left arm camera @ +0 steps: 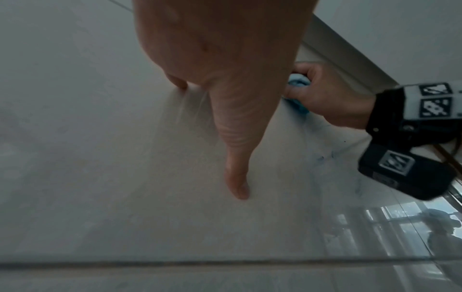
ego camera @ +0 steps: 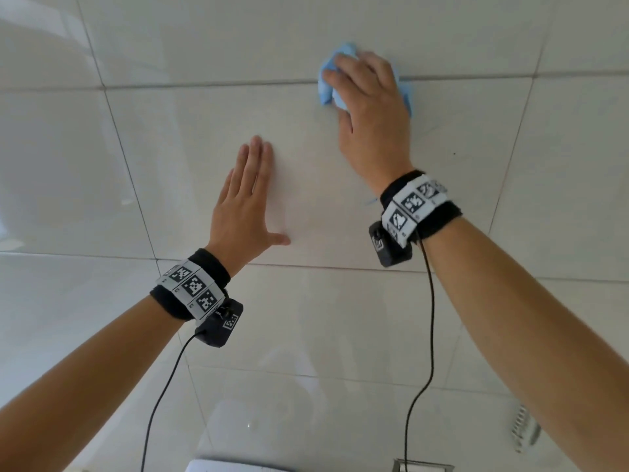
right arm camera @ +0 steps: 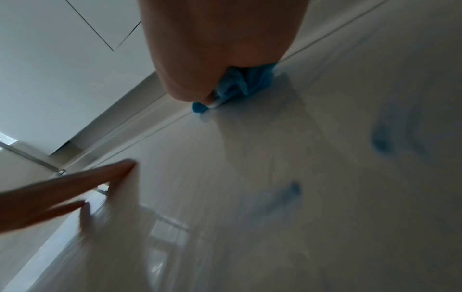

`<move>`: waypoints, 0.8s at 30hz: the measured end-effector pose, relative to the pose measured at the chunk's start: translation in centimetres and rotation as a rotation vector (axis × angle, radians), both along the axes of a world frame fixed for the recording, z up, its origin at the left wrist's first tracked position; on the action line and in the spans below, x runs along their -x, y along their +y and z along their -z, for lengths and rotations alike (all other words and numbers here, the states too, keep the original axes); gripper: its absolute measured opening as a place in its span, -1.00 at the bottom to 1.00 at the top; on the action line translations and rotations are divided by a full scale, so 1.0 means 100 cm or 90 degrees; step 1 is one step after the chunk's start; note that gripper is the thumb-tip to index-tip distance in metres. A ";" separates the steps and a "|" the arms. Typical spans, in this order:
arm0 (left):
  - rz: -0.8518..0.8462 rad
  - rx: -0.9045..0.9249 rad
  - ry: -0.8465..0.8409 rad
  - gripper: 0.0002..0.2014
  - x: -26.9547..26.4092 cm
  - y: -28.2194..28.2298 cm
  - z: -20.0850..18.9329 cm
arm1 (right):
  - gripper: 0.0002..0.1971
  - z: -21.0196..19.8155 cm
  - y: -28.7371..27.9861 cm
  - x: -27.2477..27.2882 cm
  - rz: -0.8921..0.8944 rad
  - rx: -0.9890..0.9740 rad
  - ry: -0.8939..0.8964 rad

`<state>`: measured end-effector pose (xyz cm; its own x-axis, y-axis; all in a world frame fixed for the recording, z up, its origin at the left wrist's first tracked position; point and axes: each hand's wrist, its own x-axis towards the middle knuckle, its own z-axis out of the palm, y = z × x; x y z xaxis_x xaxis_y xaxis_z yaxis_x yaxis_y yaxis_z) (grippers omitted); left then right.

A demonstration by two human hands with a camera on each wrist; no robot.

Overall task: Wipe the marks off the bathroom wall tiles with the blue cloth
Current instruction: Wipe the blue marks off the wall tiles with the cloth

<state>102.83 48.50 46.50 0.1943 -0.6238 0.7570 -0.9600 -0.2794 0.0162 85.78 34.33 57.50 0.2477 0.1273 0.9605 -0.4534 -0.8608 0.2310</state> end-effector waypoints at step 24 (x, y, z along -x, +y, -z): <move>0.019 0.007 0.007 0.63 0.020 -0.007 0.002 | -0.61 -0.043 -0.022 0.058 0.047 -0.036 -0.063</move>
